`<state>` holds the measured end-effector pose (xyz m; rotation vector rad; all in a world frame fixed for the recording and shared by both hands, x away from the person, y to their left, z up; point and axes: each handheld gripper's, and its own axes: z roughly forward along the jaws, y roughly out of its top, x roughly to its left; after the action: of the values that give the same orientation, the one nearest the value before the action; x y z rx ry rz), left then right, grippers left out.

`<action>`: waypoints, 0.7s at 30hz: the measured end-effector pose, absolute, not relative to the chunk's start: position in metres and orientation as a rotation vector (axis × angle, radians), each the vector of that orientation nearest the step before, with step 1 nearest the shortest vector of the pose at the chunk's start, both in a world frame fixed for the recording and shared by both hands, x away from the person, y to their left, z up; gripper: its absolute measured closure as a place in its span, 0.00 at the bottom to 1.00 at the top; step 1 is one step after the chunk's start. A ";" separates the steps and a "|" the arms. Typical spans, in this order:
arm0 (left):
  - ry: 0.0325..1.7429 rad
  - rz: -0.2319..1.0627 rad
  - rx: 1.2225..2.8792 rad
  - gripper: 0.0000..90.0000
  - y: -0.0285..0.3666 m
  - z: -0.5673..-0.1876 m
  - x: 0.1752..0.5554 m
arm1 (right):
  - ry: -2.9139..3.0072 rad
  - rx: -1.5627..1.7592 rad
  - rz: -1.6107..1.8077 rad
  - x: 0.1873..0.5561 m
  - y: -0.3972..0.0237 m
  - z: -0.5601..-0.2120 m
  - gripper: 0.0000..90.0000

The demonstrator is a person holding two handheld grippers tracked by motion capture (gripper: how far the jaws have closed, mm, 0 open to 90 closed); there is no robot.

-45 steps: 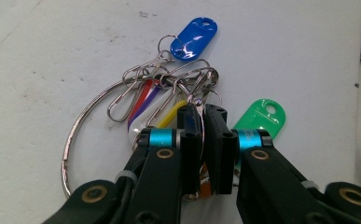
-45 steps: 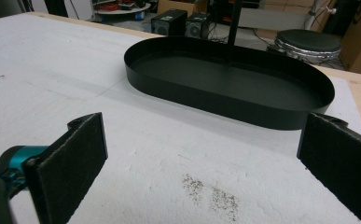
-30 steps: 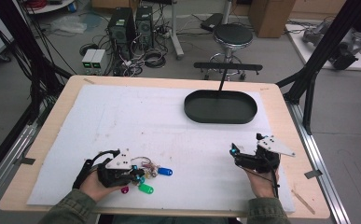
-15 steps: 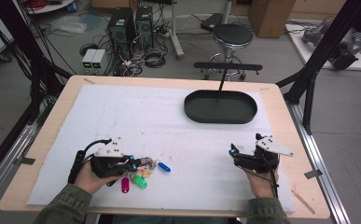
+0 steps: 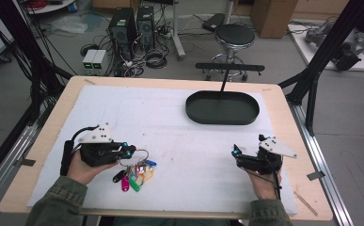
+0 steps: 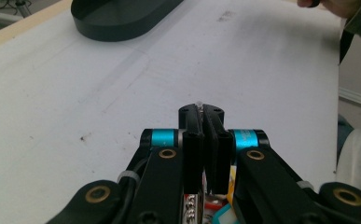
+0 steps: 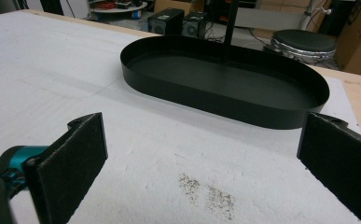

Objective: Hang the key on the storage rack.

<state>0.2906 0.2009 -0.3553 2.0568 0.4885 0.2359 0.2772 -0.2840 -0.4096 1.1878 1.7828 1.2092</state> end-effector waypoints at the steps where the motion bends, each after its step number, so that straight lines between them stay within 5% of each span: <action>1: 0.486 0.239 2.055 0.96 0.201 -0.353 0.291 | 1.780 1.180 1.207 0.277 -0.284 -0.409 0.01; 21: 0.498 0.202 2.001 0.96 0.198 -0.334 0.302 | 1.773 1.187 1.216 0.276 -0.285 -0.409 0.01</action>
<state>0.3016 0.1976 -0.3336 2.0008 0.4975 0.2023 0.2763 -0.2854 -0.4087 1.1870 1.7733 1.2164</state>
